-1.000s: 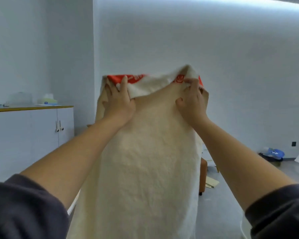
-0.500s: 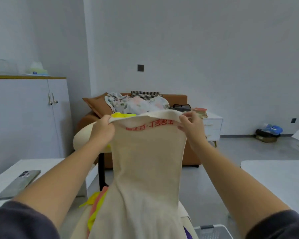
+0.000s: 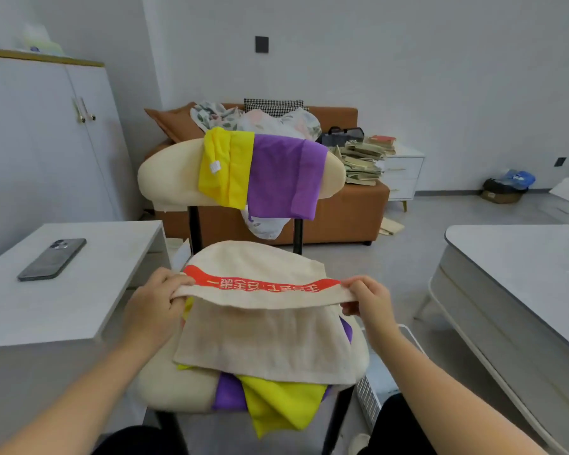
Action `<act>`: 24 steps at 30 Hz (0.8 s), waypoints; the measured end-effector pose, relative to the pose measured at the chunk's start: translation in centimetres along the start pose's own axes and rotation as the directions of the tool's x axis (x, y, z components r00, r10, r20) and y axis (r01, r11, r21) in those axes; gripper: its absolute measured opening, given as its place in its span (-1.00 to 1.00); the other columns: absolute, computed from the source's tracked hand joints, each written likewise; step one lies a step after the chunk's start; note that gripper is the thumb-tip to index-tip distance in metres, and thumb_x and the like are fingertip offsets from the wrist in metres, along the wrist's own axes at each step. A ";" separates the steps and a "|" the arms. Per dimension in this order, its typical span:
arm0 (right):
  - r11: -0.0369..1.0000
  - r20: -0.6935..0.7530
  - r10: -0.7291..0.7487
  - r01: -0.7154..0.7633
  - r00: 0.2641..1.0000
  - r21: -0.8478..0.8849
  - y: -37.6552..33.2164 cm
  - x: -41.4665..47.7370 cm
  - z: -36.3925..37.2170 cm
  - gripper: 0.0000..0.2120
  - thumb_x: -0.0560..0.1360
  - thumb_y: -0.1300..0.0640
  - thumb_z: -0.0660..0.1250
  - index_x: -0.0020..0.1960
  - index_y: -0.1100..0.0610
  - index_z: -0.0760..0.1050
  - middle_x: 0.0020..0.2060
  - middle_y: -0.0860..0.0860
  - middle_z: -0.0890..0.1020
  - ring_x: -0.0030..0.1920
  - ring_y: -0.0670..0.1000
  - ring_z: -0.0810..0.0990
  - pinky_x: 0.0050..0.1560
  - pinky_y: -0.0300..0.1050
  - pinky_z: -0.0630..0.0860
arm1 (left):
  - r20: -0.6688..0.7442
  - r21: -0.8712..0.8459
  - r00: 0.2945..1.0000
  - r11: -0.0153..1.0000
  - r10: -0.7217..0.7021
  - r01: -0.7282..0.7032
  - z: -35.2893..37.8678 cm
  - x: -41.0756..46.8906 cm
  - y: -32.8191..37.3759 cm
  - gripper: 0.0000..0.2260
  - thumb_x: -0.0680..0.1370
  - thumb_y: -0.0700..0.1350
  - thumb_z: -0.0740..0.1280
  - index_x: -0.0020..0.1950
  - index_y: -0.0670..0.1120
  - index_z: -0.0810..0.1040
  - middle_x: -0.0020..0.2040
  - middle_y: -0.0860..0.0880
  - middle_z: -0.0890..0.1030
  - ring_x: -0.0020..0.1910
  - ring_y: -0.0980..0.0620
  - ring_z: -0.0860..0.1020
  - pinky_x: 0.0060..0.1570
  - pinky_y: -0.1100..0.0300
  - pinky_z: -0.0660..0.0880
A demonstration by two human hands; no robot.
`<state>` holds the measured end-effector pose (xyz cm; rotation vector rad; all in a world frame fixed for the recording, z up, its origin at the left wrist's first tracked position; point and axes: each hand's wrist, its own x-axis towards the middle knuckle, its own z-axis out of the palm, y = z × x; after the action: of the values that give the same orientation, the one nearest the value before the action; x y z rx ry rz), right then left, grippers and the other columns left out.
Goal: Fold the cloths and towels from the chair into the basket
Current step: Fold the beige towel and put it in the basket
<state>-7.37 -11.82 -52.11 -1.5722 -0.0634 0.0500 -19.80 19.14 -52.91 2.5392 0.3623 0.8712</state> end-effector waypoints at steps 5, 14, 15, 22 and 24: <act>0.970 0.168 0.142 -0.104 0.975 -0.221 4.2 -1.8 -1.3 -0.68 0.48 0.40 0.08 -0.25 0.19 0.56 -0.17 0.06 0.57 -0.27 0.12 0.56 -0.32 -0.15 0.52 | 0.179 0.255 0.975 0.951 0.129 -0.173 2.2 -3.6 -1.6 -0.73 0.27 -0.08 0.11 -0.25 -0.04 0.60 -0.01 -0.06 0.58 0.01 -0.07 0.51 -0.18 0.04 0.39; 0.861 0.358 0.127 0.076 0.925 -0.503 5.7 -1.9 -2.9 -0.55 0.34 0.50 0.10 -0.06 0.02 0.49 -0.18 -0.07 0.54 -0.18 -0.01 0.47 -0.21 -0.26 0.38 | 0.325 -0.001 0.842 0.890 0.431 -0.455 7.3 -4.0 7.8 -0.78 0.32 -0.03 0.18 -0.12 -0.02 0.53 -0.10 0.06 0.53 -0.10 0.00 0.53 -0.08 0.12 0.42; 0.889 0.372 0.155 0.036 0.915 -0.457 5.7 -2.0 -3.0 -0.55 0.35 0.51 0.09 -0.04 0.03 0.49 -0.21 -0.02 0.55 -0.20 -0.01 0.48 -0.20 -0.21 0.39 | 0.346 -0.004 0.819 0.874 0.457 -0.486 8.4 -4.2 8.7 -0.76 0.31 -0.02 0.18 -0.09 -0.01 0.51 -0.10 0.06 0.53 -0.09 0.00 0.54 -0.09 0.12 0.43; 0.989 0.391 0.146 -0.138 0.909 -0.049 5.5 -0.8 -3.3 -0.51 0.38 0.61 0.00 0.04 0.20 0.50 -0.21 0.09 0.66 -0.14 -0.04 0.65 -0.28 -0.30 0.47 | 0.361 0.061 0.834 0.882 0.418 -0.468 13.4 -4.0 11.3 -0.56 0.29 0.10 0.17 0.14 0.01 0.40 -0.02 0.03 0.57 -0.06 -0.03 0.57 -0.13 0.10 0.52; 0.980 0.434 0.121 -0.177 0.893 0.091 5.3 0.2 -2.9 -0.52 0.40 0.65 0.00 0.07 0.25 0.49 -0.12 0.09 0.69 -0.03 -0.01 0.67 -0.13 -0.25 0.56 | 0.300 -0.019 0.882 0.926 0.365 -0.377 13.9 -3.5 11.9 -0.68 0.39 0.03 0.20 0.10 -0.03 0.45 -0.05 -0.01 0.58 -0.09 -0.06 0.57 -0.16 0.09 0.51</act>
<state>-6.96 -14.69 -57.36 -1.4101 -0.2787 0.5135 -12.47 3.11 -58.89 2.7707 -0.2140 0.5896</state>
